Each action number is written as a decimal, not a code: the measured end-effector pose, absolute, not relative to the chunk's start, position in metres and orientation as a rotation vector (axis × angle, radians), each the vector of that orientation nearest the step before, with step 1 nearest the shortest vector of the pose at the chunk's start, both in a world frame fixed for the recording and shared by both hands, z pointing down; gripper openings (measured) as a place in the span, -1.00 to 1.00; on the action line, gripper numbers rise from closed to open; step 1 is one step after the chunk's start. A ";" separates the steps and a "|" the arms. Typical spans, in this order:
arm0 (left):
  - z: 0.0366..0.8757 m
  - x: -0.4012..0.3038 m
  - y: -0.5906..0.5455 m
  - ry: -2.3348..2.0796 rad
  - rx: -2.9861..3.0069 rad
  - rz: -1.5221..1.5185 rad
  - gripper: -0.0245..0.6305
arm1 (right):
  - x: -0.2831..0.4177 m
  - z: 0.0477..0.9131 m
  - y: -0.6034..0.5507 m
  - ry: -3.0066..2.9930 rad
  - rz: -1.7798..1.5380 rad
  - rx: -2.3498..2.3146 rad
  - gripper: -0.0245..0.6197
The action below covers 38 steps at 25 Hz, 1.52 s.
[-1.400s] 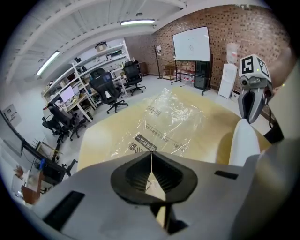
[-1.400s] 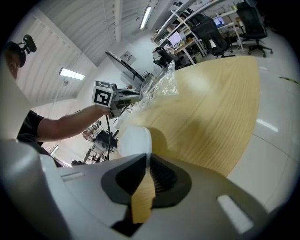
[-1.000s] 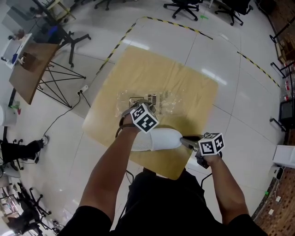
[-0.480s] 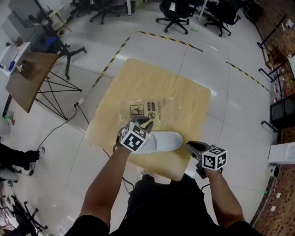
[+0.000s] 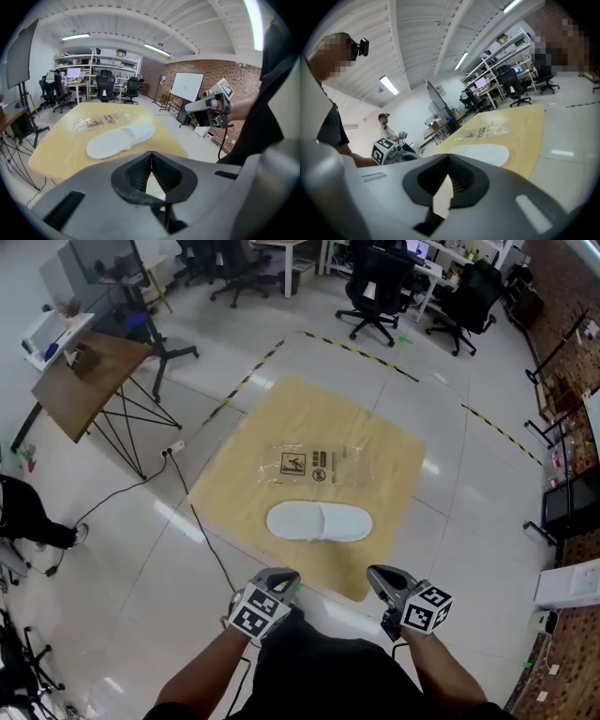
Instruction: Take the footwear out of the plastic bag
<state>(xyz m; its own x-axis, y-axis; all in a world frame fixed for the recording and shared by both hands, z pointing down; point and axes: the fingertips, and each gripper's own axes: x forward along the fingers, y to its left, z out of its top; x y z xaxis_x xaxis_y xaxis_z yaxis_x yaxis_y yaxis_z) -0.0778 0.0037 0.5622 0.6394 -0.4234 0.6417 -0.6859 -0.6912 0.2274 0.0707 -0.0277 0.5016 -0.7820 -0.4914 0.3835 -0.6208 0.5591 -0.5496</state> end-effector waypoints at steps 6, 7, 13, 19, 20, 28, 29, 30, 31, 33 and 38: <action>0.553 -0.077 0.064 -1.110 2.217 0.530 -0.90 | 0.087 0.495 0.045 -2.635 0.839 0.823 -0.92; 0.545 -0.074 0.076 -1.140 2.173 0.453 -0.90 | 0.094 0.492 0.061 -2.649 0.831 0.818 -0.92; 0.514 -0.053 0.174 -1.222 2.123 0.391 -0.90 | 0.133 0.496 0.147 -2.707 0.944 0.843 -0.92; 0.506 -0.052 0.263 -1.227 2.103 0.515 -0.90 | 0.142 0.488 0.202 -2.726 0.976 0.780 -0.92; 0.505 -0.053 0.269 -1.238 2.103 0.519 -0.90 | 0.144 0.484 0.208 -2.736 0.956 0.773 -0.92; 0.490 -0.077 0.286 -1.340 2.133 0.502 -0.90 | 0.146 0.465 0.233 -2.749 0.901 0.817 -0.92; 0.484 -0.082 0.289 -1.356 2.136 0.471 -0.90 | 0.144 0.462 0.237 -2.743 0.888 0.823 -0.92; 0.477 -0.086 0.289 -1.365 2.143 0.444 -0.90 | 0.141 0.460 0.239 -2.735 0.878 0.836 -0.92; 0.472 -0.091 0.290 -1.367 2.155 0.428 -0.90 | 0.137 0.459 0.239 -2.726 0.879 0.855 -0.92; 0.467 -0.101 0.296 -1.343 2.183 0.437 -0.90 | 0.128 0.461 0.243 -2.705 0.934 0.910 -0.92; 0.467 -0.123 0.316 -1.243 2.238 0.444 -0.90 | 0.104 0.447 0.266 -2.709 0.967 1.063 -0.92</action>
<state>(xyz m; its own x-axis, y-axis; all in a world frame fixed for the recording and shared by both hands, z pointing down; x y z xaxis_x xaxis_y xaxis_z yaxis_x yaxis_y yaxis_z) -0.1231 0.3164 0.4666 0.5207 -0.6765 0.5208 -0.8533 -0.4311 0.2932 0.1039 0.2662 0.4474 -0.7571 -0.5878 0.2850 -0.6354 0.5615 -0.5300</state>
